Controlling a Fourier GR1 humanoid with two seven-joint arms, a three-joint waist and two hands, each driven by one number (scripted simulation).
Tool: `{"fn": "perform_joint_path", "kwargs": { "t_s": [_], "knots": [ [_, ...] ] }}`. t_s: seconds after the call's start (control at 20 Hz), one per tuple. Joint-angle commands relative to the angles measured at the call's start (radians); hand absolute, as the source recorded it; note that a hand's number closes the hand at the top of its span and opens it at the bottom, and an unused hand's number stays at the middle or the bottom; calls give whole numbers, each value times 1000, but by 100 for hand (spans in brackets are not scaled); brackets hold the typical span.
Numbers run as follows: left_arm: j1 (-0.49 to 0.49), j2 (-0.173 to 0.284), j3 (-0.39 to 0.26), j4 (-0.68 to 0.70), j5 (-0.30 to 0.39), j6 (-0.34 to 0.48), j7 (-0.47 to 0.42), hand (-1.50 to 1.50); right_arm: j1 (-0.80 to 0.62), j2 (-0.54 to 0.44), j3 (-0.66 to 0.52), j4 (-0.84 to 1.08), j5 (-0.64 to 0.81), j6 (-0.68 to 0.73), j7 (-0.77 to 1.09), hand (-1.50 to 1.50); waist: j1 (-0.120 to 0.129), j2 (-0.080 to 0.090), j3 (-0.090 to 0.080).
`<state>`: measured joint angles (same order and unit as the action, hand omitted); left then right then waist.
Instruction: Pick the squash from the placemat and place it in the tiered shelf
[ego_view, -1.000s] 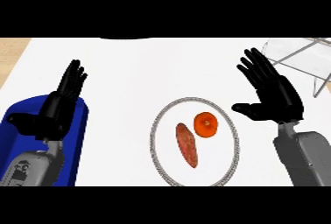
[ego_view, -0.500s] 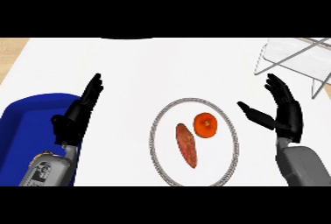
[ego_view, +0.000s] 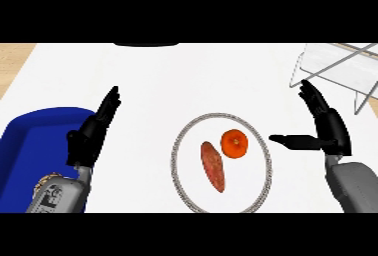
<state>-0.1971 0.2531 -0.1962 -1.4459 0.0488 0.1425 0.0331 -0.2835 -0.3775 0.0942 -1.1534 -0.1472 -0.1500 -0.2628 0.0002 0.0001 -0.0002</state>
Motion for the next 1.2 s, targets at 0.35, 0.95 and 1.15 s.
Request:
{"fn": "perform_joint_path", "kwargs": {
  "t_s": [0.35, 0.95, 1.15],
  "knots": [
    [23, -17, 15, 23, -16, -8, -25, 0, -84, -182, 185, -343, 161, 128, 540, -150, -11, -9, -3],
    [-12, -46, 33, 44, -40, -17, -20, 0, -187, -161, 368, -596, 325, 329, 1074, -150, -2, -2, -1],
    [109, -41, 15, -51, -68, -41, -32, 0, -82, -132, 334, -679, 393, 353, 1058, -150, 1, -3, 0]
  ]
}}
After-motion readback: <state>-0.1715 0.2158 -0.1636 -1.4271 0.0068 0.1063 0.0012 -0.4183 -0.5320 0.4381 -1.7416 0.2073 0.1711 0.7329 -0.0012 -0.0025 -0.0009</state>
